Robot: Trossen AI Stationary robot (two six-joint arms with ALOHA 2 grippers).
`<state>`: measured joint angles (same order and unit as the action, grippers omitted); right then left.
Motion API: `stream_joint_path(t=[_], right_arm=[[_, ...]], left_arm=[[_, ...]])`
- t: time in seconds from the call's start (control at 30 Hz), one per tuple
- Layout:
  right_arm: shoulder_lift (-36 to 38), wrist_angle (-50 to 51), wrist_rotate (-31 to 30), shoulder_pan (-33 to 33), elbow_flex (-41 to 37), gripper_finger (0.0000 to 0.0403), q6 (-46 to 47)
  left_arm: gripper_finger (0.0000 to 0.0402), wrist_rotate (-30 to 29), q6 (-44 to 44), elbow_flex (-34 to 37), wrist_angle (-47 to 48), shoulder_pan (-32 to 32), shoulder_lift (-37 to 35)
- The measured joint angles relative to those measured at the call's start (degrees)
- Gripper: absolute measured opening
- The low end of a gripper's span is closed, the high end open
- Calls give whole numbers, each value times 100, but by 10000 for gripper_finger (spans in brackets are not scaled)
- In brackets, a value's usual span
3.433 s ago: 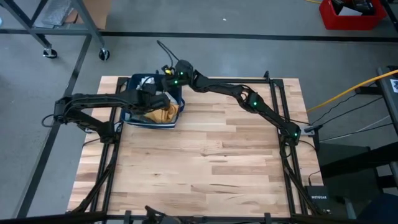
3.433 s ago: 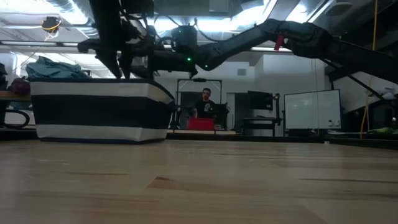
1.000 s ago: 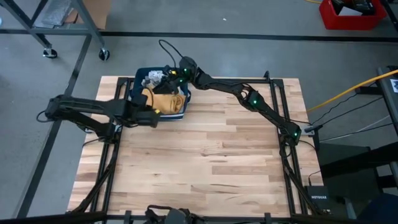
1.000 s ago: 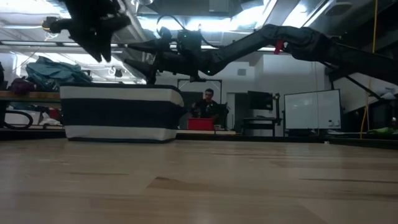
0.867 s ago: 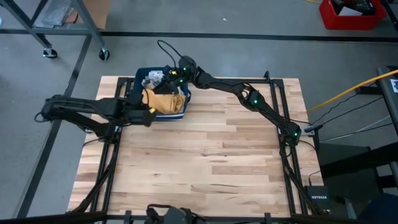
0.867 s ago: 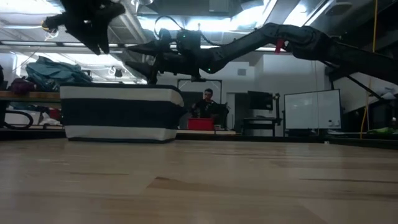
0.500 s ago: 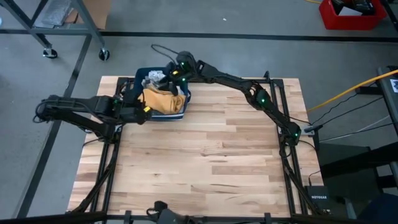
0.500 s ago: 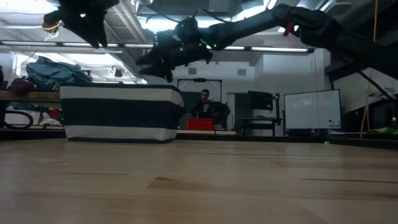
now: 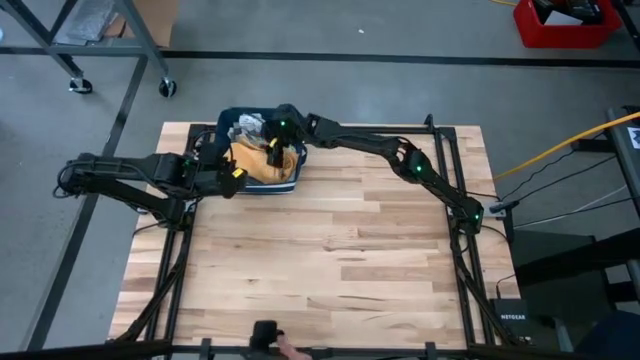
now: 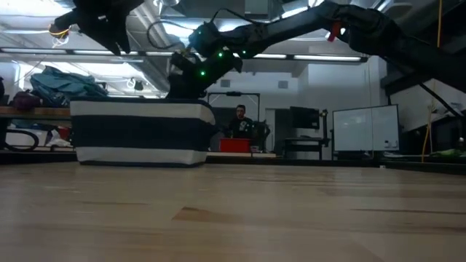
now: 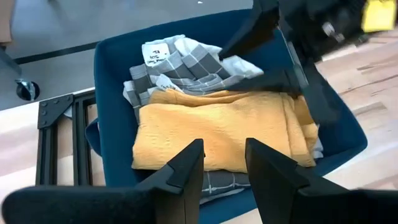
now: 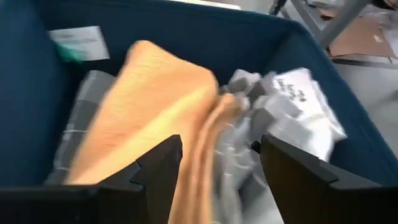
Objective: Fold towel
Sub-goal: Put the stacked folded towels into the laundry organizer
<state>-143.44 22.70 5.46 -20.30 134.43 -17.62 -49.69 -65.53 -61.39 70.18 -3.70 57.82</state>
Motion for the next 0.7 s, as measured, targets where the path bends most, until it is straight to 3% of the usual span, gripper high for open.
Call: stream_joint_path(t=[0.27,0.7], right_arm=[[-132,159,43,-438,39,223,831],[-120,184,6,-292,44,223,985]], left_arm=[[111,2,7,0,-72,0,2],[111,2,-330,0,-210,40,87]])
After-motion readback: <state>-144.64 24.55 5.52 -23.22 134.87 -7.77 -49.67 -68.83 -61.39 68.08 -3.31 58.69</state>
